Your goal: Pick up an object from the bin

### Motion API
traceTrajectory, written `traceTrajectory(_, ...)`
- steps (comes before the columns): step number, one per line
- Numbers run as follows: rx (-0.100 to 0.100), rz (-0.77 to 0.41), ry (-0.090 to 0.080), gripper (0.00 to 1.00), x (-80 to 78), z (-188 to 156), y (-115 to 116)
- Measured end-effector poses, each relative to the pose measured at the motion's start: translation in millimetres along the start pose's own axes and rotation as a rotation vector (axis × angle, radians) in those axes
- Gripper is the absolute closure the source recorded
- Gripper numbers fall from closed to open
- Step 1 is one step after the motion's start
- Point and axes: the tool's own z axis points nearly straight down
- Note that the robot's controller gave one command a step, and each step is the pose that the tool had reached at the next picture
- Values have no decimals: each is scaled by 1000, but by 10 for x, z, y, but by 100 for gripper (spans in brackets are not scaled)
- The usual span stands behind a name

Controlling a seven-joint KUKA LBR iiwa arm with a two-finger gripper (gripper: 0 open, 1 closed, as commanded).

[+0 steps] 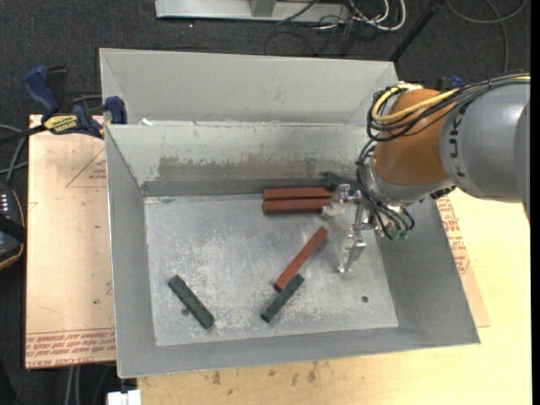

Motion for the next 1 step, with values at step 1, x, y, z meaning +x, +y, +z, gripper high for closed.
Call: traceTrajectory(1, 0, 0, -3, 0, -7, -2, 1)
